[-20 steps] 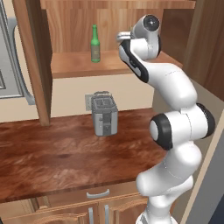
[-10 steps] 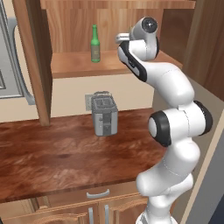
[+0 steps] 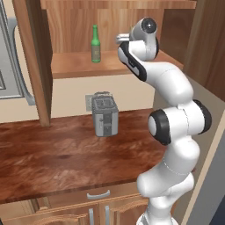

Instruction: Get the candle and the beer from the cabinet and move them to the dining counter.

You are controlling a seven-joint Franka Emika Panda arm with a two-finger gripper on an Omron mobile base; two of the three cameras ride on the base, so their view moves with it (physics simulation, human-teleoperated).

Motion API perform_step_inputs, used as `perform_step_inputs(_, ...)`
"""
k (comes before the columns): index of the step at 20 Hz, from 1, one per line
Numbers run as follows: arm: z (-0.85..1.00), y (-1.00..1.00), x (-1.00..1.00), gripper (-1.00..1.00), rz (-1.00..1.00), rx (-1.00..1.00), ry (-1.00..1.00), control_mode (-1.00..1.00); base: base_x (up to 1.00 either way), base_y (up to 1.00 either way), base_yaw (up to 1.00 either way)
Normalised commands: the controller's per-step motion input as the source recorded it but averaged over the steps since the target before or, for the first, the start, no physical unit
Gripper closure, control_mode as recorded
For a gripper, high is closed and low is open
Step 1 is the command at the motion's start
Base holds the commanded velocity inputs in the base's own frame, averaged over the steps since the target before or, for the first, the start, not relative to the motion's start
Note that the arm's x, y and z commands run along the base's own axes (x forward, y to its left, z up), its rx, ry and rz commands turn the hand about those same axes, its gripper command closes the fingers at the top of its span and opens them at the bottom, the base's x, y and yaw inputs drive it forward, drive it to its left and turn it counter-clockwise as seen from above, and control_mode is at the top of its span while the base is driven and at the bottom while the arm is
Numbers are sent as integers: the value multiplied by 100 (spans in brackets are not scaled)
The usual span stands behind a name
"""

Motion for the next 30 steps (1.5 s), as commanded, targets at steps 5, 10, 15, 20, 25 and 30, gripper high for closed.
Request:
perform_step_inputs(5,-8,0,9,-100,0,0,0,-100,0,0,0)
perform_step_inputs(10,-11,0,6,100,0,0,0,-100,0,0,0)
perform_step_inputs(15,-8,0,4,100,0,0,0,-100,0,0,0)
perform_step_inputs(20,0,0,1,100,0,0,0,-100,0,0,0)
perform_step_inputs(25,0,0,0,100,0,0,0,-100,0,0,0)
perform_step_inputs(30,0,0,0,100,0,0,0,-100,0,0,0)
